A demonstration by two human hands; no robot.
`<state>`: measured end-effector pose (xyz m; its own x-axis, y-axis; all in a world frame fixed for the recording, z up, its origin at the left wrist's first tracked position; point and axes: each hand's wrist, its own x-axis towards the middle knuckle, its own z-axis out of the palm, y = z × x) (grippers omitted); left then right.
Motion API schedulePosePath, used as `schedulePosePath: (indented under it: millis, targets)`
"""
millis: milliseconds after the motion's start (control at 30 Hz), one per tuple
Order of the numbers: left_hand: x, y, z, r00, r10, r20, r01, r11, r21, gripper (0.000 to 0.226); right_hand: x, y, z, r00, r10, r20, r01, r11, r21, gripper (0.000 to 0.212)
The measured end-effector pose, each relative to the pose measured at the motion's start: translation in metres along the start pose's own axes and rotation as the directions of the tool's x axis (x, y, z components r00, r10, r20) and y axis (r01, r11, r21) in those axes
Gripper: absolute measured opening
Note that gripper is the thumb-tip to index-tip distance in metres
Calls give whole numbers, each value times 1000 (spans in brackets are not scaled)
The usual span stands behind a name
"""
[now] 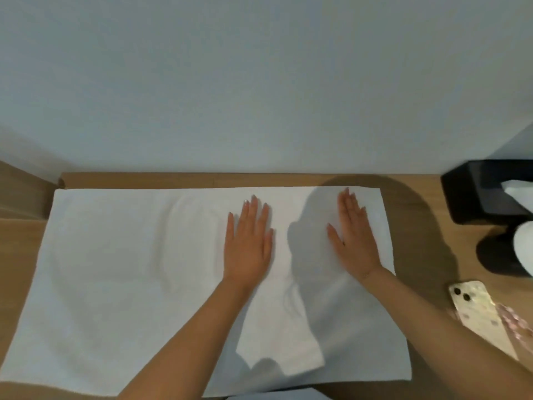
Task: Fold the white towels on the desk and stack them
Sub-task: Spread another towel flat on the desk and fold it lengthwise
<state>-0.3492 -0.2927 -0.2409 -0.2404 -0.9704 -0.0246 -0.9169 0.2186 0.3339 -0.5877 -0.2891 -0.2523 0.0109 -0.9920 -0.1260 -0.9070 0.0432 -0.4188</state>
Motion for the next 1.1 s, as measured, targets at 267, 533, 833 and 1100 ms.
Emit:
schedulePosePath:
  millis: [267,533,833,1100]
  targets:
    - [-42,3,45,990,30,137,-49,989,136,57,-103,22,30,990,-69,120,98,964,-249,59]
    - [-47,16,34,981,-26,190,9,996,89,57,-136,45,7,986,162,28,-150,956,-253,66]
    - [-89,20,53,983,89,161,-110,986,128,58,-197,28,33,984,172,49,-155,957,-245,67]
    - [-98,29,40,957,148,249,-165,985,48,58,-210,38,21,981,171,95,-159,979,-128,65]
